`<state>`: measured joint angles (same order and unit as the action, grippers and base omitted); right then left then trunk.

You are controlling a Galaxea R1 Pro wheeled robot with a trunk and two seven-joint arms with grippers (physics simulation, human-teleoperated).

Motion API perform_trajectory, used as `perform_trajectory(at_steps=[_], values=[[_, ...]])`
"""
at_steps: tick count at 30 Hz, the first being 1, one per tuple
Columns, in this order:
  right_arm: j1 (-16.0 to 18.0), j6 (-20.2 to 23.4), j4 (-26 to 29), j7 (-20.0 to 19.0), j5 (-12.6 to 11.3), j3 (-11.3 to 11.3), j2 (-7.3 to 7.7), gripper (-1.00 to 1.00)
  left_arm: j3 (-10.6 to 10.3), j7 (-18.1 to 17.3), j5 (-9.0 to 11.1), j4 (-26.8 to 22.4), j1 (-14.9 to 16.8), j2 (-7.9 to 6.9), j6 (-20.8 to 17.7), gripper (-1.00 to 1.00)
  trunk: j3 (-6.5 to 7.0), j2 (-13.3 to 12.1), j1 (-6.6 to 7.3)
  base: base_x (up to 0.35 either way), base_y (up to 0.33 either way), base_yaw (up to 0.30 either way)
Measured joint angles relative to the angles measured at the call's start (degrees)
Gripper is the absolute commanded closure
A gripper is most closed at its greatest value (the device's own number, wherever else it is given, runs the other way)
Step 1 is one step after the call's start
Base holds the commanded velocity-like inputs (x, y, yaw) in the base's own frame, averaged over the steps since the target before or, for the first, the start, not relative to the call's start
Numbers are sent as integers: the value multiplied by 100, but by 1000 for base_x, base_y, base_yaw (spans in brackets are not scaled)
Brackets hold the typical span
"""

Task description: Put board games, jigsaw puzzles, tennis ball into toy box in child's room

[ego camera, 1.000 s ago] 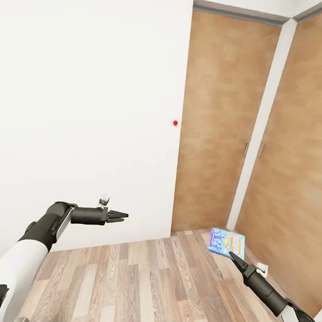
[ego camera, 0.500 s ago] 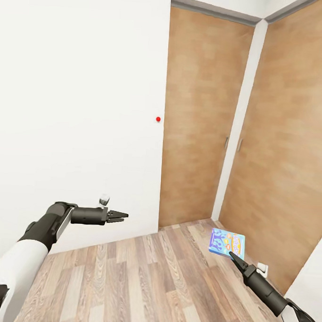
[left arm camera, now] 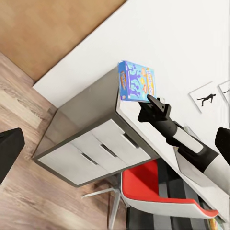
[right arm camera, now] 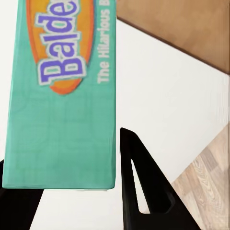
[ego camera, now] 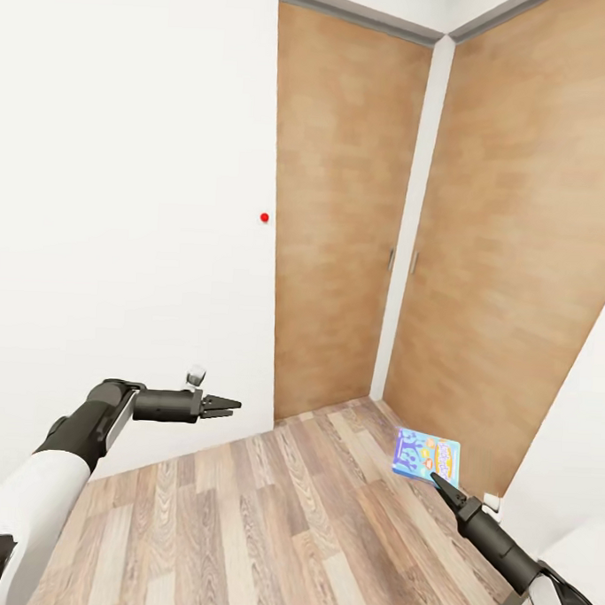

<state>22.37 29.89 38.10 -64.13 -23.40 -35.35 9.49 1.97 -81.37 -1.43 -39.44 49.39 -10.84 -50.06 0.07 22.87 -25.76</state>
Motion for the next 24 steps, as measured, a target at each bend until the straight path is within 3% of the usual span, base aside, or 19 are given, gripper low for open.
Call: perform_trajectory(at_steps=[19, 24], values=[[-2, 0, -2, -11, -10, -6, 10, 100, 18, -20, 0, 1, -3, -13, -5, -100, -103, -7, 1, 0, 0, -225], [-3, -3, 5, -44, -26, -30, 16, 100, 18, -14, 0, -1, -4, -15, -5, -100, -116, -7, 2, 0, 0, -67]])
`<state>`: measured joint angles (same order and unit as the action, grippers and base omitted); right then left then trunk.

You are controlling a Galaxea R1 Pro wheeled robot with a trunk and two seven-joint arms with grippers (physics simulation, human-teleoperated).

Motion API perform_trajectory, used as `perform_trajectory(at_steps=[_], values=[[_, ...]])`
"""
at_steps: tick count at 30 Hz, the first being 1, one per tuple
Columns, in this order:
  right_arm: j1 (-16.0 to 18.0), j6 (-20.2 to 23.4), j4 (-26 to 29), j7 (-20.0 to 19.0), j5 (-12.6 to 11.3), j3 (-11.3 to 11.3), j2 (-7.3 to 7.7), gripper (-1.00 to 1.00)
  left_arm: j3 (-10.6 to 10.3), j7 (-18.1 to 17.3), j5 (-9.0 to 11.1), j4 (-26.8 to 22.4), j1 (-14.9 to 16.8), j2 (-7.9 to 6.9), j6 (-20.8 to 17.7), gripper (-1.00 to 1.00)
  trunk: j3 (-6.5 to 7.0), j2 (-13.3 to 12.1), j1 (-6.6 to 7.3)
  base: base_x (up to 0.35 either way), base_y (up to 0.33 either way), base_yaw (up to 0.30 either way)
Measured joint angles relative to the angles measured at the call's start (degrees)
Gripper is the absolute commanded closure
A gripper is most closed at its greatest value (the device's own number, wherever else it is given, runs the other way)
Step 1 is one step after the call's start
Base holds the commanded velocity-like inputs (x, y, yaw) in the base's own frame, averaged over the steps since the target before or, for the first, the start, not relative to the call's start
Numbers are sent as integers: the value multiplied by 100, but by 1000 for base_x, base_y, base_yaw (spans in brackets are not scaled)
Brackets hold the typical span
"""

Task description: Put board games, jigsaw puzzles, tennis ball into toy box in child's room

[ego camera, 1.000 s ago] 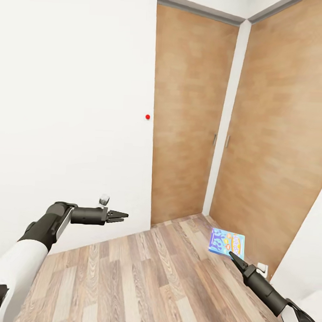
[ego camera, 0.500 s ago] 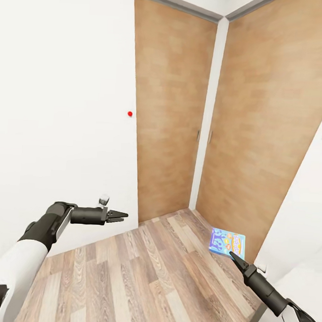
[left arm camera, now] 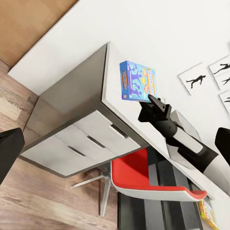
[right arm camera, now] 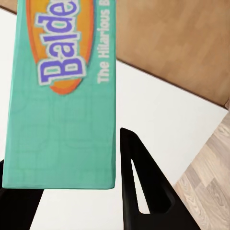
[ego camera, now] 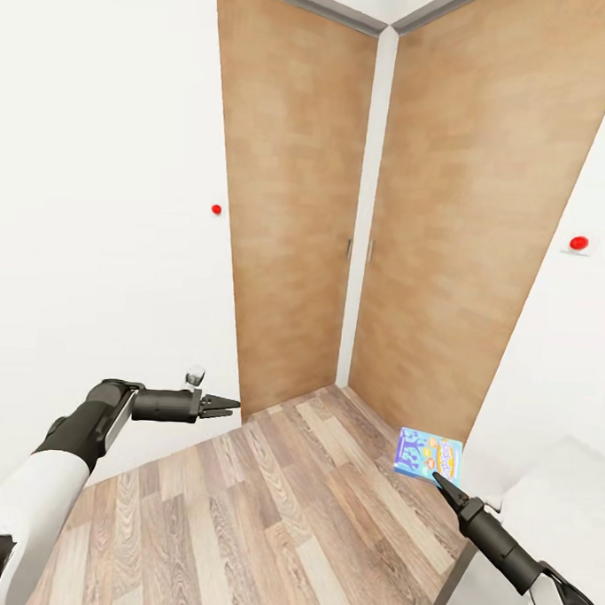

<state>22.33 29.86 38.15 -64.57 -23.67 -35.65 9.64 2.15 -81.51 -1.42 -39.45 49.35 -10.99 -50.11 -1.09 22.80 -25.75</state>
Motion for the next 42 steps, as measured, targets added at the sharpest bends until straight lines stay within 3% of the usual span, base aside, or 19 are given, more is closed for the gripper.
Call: perform_trajectory(at_steps=[21, 24, 26, 29, 34, 39, 42], values=[[-19, -19, 140, 25, 10, -55, -59, 100, 10, -22, 0, 0, 0, -18, 7, -100, -1, 0, 0, 0, 0, -2], [-64, 209, 695, 42, -14, -19, -78, 100, 12, -22, 0, 0, 0, -18, 7, -100, -1, 0, 0, 0, 0, 0], [-110, 778, 1398, 67, 9, -10, -118, 100, 10, -16, 0, 0, 0, -17, 7, -100, -1, 1, 0, 0, 0, 0], [-195, 1679, 2438, 173, 46, -27, -322, 100, 17, -23, 0, 0, 0, -31, 7, -100, -1, 1, 0, 0, 0, 0], [-251, 2752, 3722, 438, 9, -46, -454, 100, 40, -40, 4, -5, 0, -39, 1, -100, -1, 0, 0, 0, 0, 0], [-245, 2995, 4412, 491, -22, -187, -473, 100, 36, -55, 36, -104, 13, 41, -62, -100, -1, 0, 0, 0, 0, 0], [-246, 2994, 4479, 458, -84, -463, -467, 100, 57, -97, 65, -562, 34, 41, -477, -100, -1, 1, 0, 0, 0, 0]])
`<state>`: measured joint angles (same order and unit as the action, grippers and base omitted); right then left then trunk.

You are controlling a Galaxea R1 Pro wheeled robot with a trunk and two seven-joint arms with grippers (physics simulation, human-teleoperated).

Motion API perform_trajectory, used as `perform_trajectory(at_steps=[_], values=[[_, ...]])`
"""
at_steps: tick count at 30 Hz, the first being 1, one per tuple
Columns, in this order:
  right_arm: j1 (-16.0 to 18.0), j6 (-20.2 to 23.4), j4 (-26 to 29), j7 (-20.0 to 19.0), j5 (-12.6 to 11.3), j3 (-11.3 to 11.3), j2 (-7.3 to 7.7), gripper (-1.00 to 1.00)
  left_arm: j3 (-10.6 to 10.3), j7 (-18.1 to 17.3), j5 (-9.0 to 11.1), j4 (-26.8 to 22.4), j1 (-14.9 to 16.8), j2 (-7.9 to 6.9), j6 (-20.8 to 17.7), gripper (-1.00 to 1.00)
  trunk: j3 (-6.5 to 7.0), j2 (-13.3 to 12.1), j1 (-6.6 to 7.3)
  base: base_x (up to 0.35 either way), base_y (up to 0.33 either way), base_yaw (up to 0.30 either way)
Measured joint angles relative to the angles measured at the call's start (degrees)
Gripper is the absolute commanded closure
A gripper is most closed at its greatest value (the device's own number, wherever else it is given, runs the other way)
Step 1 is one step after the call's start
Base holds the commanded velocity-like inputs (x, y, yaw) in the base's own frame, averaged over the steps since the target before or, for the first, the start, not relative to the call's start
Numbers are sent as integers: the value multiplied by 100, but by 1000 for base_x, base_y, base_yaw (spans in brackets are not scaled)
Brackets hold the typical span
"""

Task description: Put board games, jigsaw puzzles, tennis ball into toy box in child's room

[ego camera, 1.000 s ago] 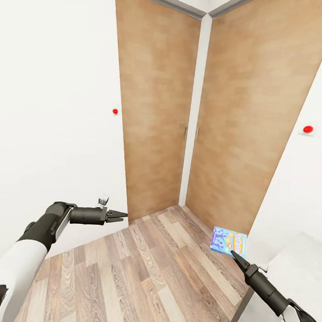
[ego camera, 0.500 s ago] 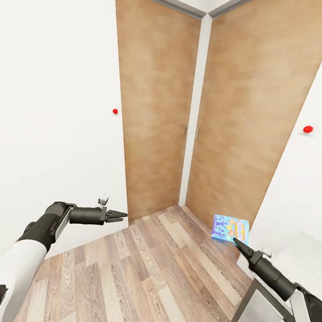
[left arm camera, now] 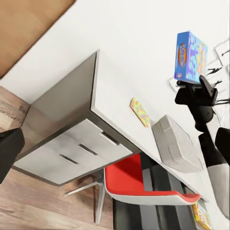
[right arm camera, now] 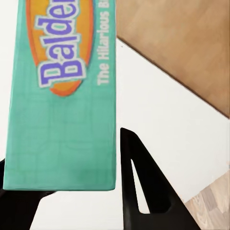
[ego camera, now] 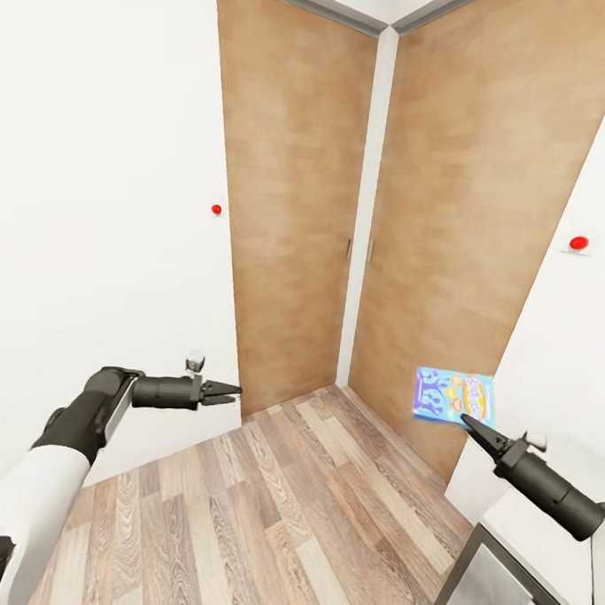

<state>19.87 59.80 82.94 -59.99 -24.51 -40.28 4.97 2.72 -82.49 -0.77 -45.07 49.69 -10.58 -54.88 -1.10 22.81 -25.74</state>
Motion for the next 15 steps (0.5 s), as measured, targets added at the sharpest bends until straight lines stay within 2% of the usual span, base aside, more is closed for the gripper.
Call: perform_trajectory(at_steps=[2, 4, 6, 12, 15], values=[[-39, 6, 19, -20, -186, -134, -1, 100, -6, -25, -3, -326, -6, -6, -222, -100, 0, 0, 0, 0, 0, 0], [-123, 6, 30, -29, -446, -190, -6, 100, -2, -34, -11, -458, -12, -9, -244, -100, 0, 0, 0, 0, 0, 0], [-202, 5, 47, -27, -604, -213, -8, 100, -6, -55, 1, -510, -16, -11, -254, -100, -1, -1, 0, 0, 0, 0], [-307, 2, 18, -25, -717, -236, -5, 100, -33, -104, 7, -544, -24, 30, -262, -100, 0, -1, 0, 0, 0, -3], [-314, 2, -1, -25, -727, -247, 0, 100, -20, -114, 12, -544, -30, 28, -255, -100, 0, -1, 0, -15, -19, -144]])
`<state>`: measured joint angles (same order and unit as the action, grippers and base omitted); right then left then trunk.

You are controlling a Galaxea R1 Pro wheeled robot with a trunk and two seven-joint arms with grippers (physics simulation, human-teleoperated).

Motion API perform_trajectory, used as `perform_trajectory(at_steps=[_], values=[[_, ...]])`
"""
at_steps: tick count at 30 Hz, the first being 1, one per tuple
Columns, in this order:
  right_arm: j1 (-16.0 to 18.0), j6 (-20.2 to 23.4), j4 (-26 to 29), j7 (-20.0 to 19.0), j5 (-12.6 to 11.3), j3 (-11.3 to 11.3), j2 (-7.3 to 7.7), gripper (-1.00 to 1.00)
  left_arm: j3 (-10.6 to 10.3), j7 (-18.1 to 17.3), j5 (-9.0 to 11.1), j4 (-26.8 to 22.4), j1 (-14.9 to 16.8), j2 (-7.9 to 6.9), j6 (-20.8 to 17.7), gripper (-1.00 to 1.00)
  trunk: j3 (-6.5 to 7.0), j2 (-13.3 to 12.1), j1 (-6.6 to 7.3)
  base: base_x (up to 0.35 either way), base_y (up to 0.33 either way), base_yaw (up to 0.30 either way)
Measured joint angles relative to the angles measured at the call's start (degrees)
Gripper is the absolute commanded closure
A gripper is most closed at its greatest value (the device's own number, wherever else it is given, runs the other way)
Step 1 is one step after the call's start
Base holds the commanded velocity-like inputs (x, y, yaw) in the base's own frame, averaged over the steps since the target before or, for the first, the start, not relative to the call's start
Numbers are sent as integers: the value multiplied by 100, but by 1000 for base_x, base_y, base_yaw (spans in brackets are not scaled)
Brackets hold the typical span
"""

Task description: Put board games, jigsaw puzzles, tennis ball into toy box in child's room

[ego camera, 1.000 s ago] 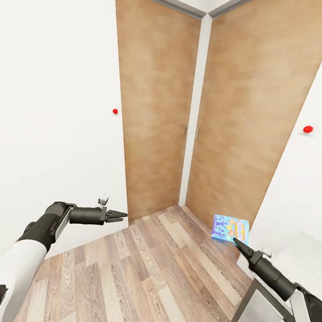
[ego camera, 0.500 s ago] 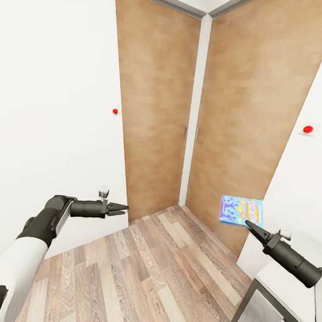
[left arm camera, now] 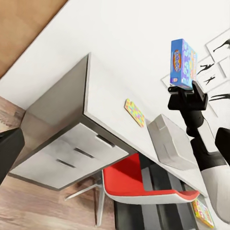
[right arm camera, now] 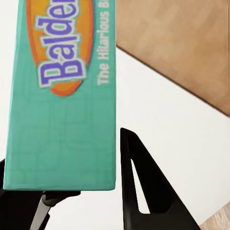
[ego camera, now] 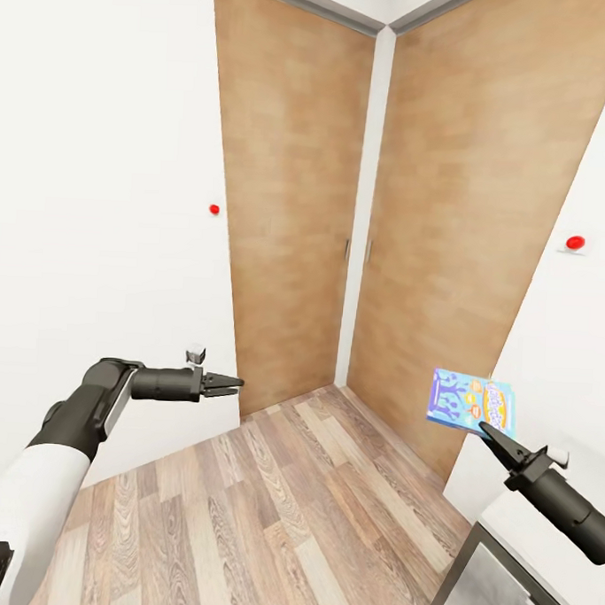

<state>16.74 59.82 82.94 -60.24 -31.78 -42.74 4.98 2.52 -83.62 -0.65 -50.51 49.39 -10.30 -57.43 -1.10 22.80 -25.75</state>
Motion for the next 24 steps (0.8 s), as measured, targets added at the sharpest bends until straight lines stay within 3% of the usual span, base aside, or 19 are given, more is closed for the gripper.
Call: perform_trajectory(at_steps=[12, 24], values=[[-3, -6, -88, 1, 10, -9, 27, 100, -2, -6, 2, -18, -7, 3, 9, -100, -45, -2, -1, -150, -149, -192], [-3, 0, -259, 0, -4, -52, 57, 100, 1, -5, 2, -18, -13, 3, 11, -100, -147, -2, 0, -9, -10, -133]])
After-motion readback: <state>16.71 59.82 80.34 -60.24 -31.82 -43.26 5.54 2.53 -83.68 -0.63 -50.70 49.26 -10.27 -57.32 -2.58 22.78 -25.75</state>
